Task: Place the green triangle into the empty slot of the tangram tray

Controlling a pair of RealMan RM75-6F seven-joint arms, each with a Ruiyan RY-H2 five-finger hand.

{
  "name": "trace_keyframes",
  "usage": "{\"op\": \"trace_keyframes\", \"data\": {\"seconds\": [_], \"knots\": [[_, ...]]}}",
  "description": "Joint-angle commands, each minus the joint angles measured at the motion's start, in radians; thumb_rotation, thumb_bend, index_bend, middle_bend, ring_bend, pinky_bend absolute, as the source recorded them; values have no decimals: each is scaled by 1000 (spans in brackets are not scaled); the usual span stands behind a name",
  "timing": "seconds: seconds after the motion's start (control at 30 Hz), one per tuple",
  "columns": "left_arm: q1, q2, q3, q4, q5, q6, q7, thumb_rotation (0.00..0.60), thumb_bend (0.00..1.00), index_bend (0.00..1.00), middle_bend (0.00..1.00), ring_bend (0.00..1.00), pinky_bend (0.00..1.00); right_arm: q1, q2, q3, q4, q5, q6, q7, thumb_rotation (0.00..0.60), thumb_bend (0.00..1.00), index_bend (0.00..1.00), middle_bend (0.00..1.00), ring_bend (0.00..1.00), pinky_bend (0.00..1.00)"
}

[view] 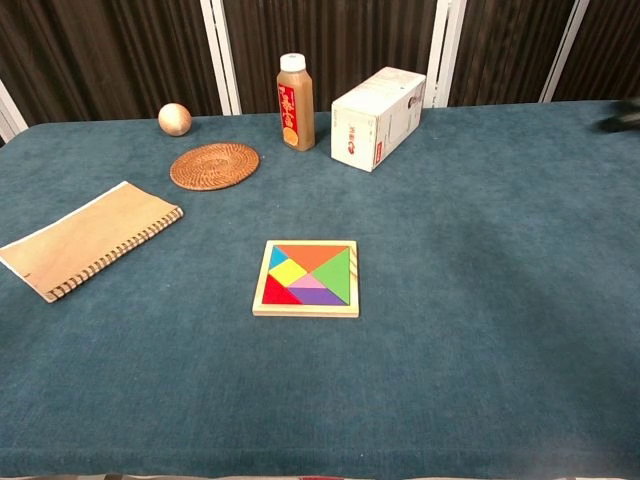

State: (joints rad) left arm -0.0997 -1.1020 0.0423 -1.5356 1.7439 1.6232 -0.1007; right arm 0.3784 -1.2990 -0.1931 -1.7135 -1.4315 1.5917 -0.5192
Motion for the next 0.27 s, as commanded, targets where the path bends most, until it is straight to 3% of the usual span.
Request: {"op": "trace_keyframes", "data": {"seconds": [0.03,0.13,0.27], "knots": [[-5,-19,9,-11,8,-29,54,600,477,0,34,24,73,-245,69,-89,142,-82,241,297,600,154,0,0,0,0],[-18,-26,21,-29,13,-74,86,600,476,0,33,24,73,-267,69,-47,175,-101,265,351,600,150,0,0,0,0],[-25,-36,14,-39,2,-93,132,600,476,0,19,13,70,-277,80,-28,184,-113,231,367,600,150,0,0,0,0]]}}
